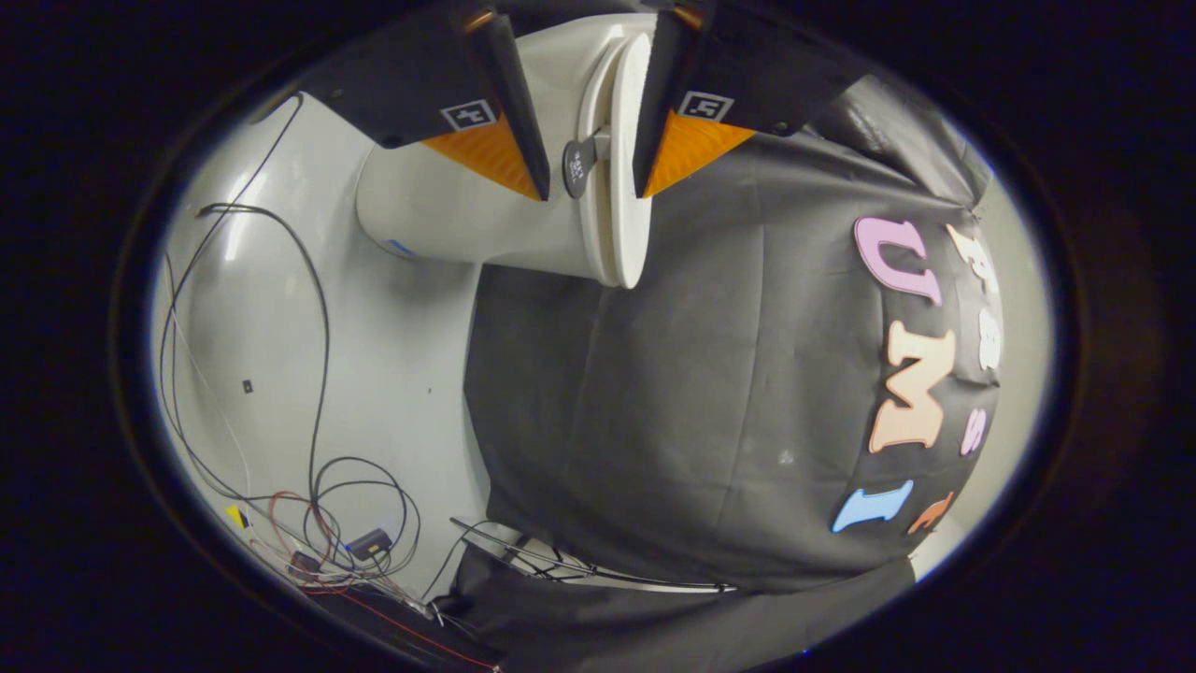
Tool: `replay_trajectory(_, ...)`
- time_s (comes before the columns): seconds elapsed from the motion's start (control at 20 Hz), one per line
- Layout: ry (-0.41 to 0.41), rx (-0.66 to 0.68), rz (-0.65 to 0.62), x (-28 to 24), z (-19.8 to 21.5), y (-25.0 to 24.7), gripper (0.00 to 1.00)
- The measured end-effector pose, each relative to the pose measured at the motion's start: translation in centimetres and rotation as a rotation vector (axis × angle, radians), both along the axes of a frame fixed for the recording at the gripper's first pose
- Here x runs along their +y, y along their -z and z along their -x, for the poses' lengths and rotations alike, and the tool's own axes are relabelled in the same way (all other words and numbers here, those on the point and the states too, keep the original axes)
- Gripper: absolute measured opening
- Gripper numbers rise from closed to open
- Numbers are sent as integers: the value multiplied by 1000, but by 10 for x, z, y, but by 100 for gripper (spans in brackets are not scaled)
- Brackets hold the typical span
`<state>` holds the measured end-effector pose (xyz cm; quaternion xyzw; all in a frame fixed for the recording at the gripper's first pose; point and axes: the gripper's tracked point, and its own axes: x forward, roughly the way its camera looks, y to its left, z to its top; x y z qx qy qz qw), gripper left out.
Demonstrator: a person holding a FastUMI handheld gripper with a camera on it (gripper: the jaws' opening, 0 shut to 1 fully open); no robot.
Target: Open the toilet lid.
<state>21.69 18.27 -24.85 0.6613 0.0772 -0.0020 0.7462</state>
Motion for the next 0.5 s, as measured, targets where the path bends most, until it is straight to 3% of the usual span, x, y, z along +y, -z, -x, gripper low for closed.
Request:
replay_trajectory(0.2,-36,41,-20,10,-7,11,53)
replay_trajectory(0.5,-114,9,-54,28,-20,7,32)
